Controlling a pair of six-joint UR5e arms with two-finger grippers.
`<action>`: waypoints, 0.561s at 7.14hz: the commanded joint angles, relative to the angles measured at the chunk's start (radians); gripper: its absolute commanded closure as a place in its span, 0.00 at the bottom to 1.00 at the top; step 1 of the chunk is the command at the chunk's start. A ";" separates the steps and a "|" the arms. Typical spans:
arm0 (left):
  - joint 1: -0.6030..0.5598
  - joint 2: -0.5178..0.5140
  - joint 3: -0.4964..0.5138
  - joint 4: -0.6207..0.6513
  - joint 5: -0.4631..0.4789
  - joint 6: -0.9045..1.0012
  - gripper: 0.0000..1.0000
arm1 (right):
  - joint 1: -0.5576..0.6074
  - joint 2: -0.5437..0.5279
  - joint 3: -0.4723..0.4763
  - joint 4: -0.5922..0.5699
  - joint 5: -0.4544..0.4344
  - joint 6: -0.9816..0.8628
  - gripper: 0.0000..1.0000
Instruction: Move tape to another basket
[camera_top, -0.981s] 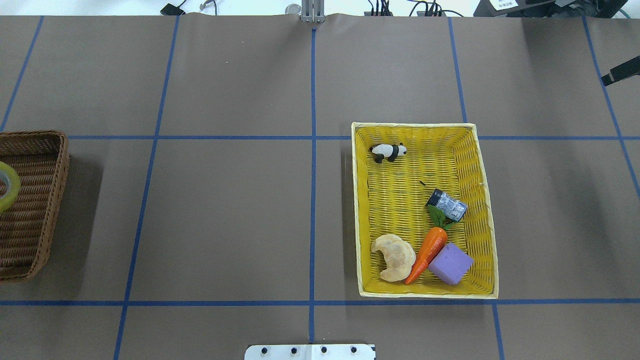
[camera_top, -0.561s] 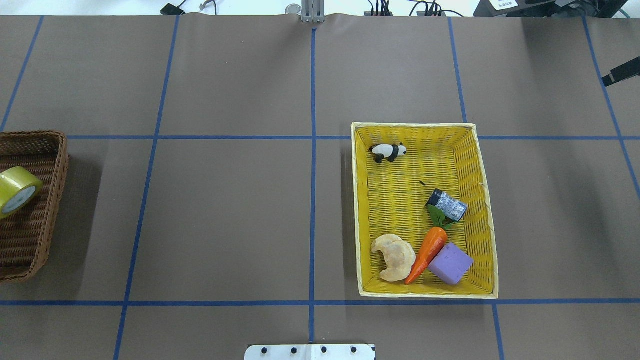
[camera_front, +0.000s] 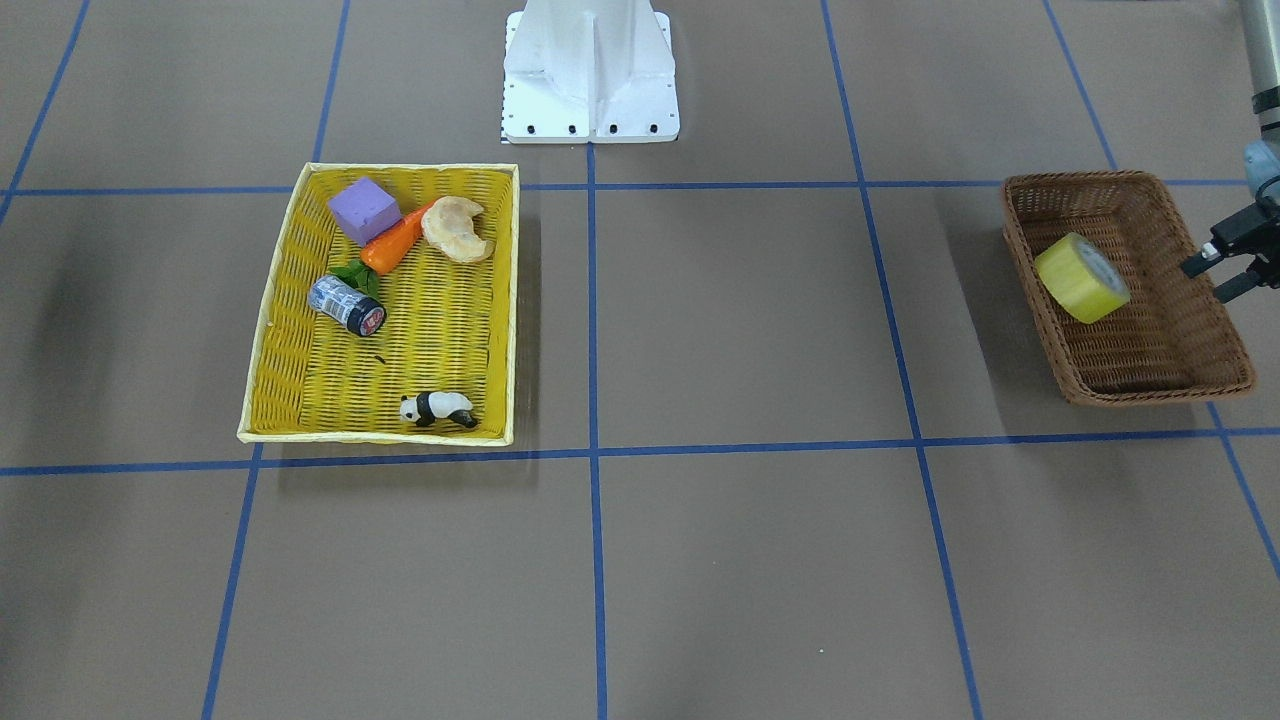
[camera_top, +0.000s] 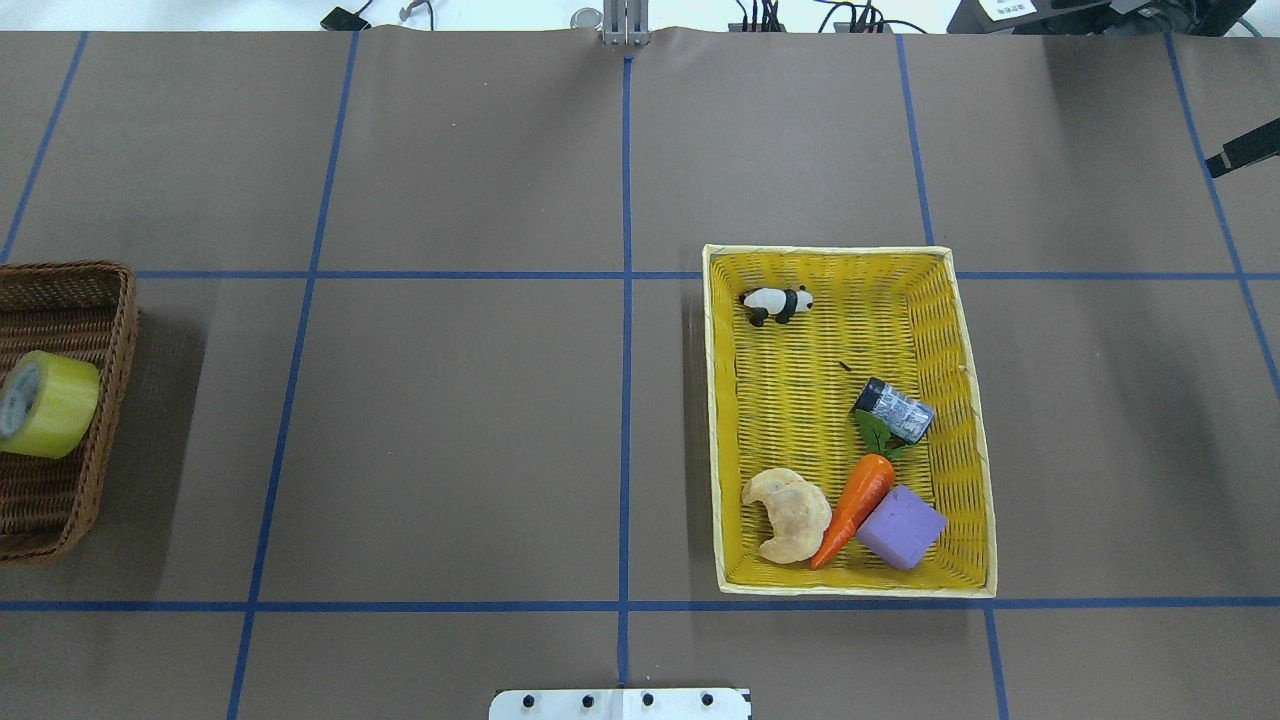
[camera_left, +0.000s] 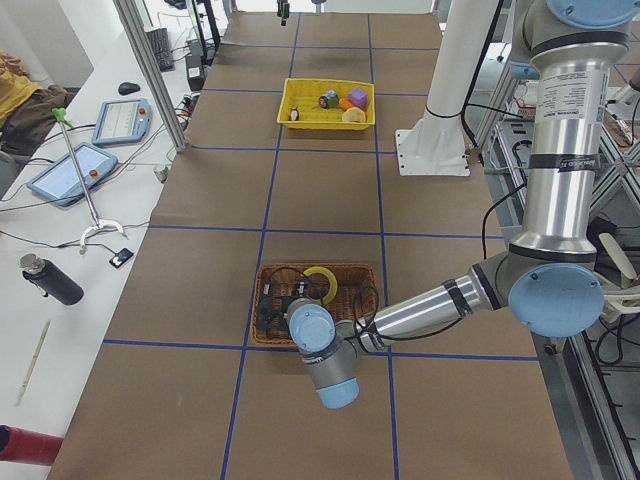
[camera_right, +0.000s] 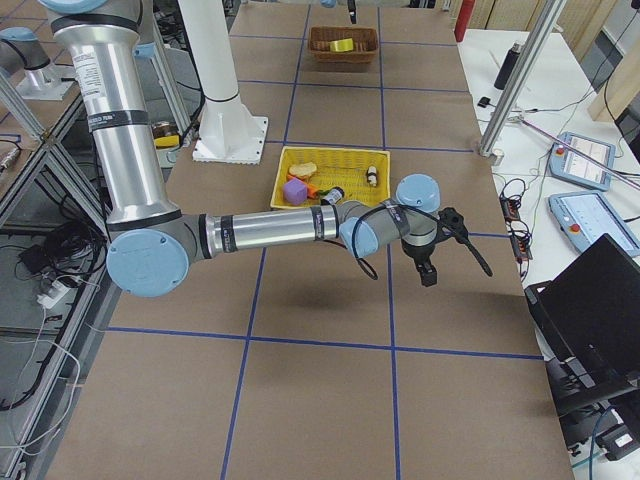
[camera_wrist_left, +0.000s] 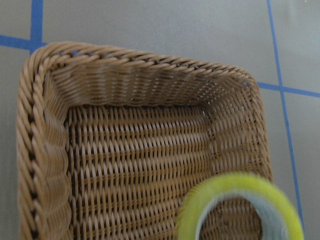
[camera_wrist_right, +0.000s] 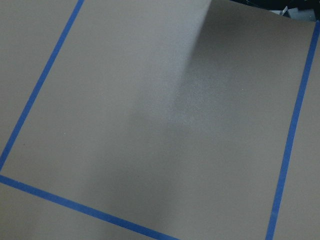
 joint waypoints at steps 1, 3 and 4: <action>-0.091 -0.041 -0.030 -0.007 0.061 0.029 0.01 | 0.000 -0.005 0.002 0.004 0.000 0.009 0.00; -0.091 -0.039 -0.043 0.002 0.219 0.293 0.01 | 0.000 -0.008 0.002 0.005 0.000 0.009 0.00; -0.083 -0.039 -0.043 0.029 0.289 0.367 0.01 | 0.002 -0.022 0.002 0.008 -0.003 0.000 0.00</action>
